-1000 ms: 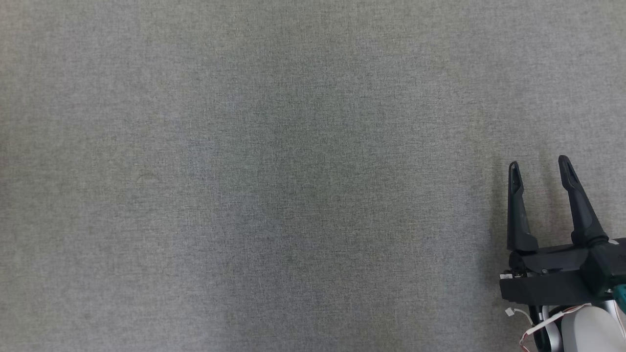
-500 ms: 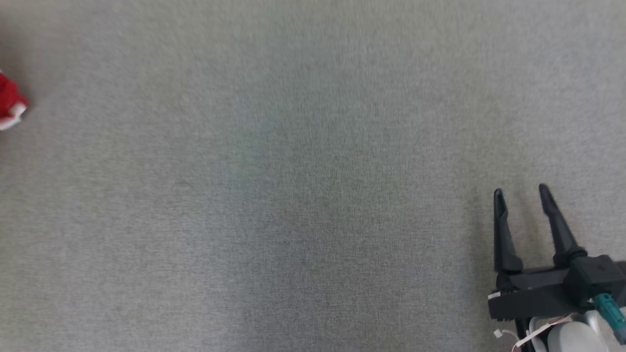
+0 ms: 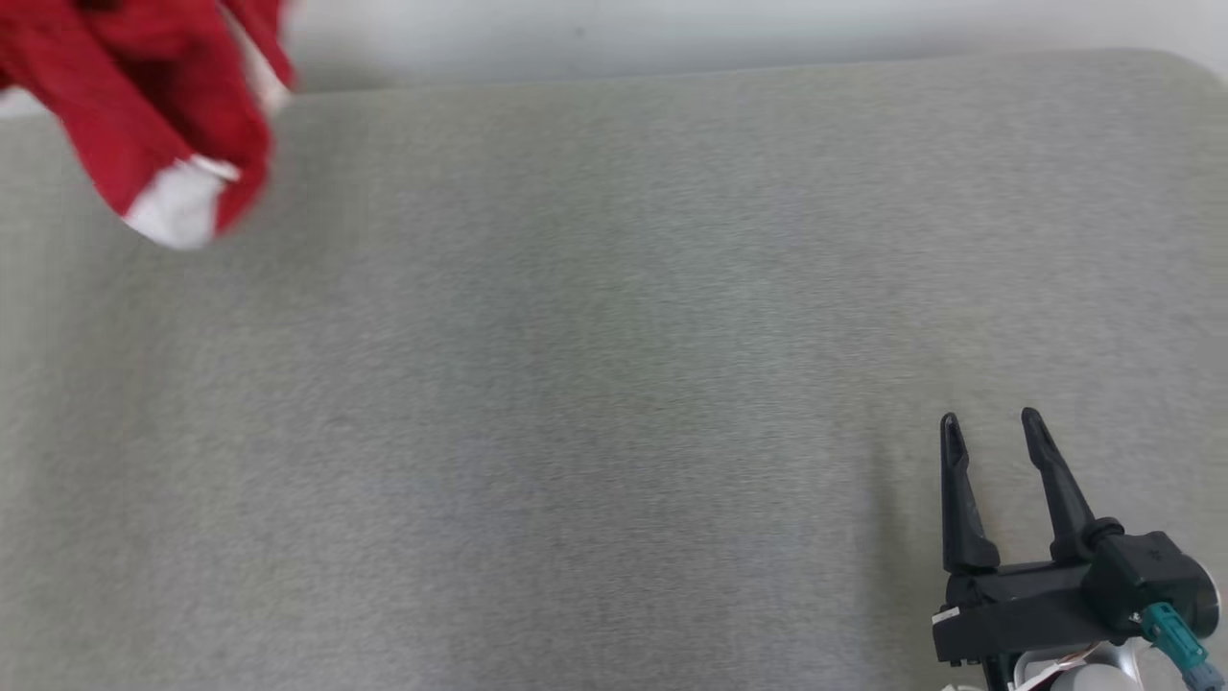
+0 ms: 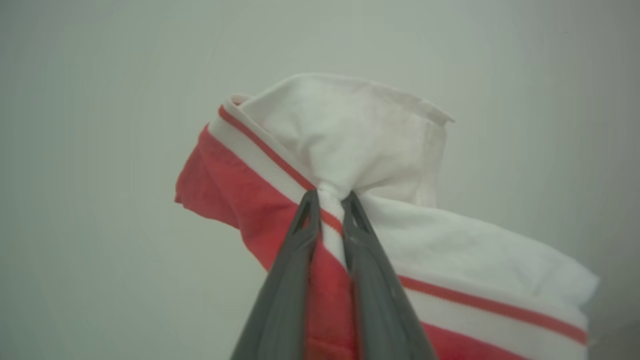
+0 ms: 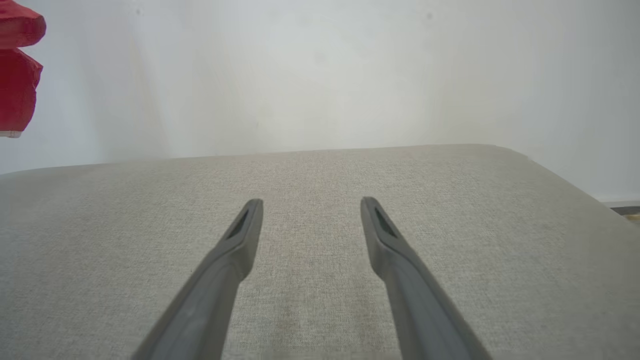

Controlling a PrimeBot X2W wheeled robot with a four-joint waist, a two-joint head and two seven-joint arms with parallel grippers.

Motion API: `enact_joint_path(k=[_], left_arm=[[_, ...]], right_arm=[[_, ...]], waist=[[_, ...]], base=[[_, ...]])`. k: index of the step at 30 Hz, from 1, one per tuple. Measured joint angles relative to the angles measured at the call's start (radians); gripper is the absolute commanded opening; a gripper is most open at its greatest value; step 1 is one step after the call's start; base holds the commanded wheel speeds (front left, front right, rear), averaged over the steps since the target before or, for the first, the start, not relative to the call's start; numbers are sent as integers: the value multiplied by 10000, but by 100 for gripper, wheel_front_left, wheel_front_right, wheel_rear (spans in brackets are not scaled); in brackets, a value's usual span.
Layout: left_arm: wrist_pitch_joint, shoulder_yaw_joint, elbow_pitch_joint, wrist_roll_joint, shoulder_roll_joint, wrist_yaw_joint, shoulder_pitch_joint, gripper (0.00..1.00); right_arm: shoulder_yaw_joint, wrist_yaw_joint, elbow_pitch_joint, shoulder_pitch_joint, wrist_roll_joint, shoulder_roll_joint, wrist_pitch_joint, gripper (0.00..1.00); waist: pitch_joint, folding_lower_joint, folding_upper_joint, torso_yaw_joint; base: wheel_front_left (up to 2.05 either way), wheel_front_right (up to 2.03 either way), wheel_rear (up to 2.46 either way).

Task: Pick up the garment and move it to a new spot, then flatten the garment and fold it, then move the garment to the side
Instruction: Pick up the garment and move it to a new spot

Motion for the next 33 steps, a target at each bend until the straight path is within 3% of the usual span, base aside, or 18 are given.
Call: enact_joint_path(k=[6,13,21,26,27,28,33], left_arm=[[360,-556,-815,-324,-1239,309,268,0],[102,-1256,-1237,-642,-2581,738,2036,0],[-610,-2061,-642,-738,-3302,1074,4660,0],[-1110,-2556,556,-897,-3785,1003,6104,0],[-1273,-2742,746,-683,-3802,999,6206,38],[-1384,-2846,926,-487,-3860,988,6241,100],[-1789,-2750,1058,-249,-4322,803,6233,100]], right_arm=[[142,0,52,92,309,6,2,100],[153,0,56,174,326,8,2,100],[221,0,65,172,326,10,0,100],[454,0,171,61,324,15,0,100],[460,0,182,38,324,13,0,100],[464,0,188,26,322,13,2,100],[387,0,280,26,182,13,2,100]], waist=[[-204,0,1,-770],[-328,1,0,-1490],[-269,2,0,-1607],[-243,2,0,-1398],[-250,2,1,-1344],[-263,2,1,-1283],[-461,2,0,-893]], base=[[0,0,0],[0,0,0],[0,0,0],[0,0,0],[0,0,0],[0,0,0],[0,0,0]])
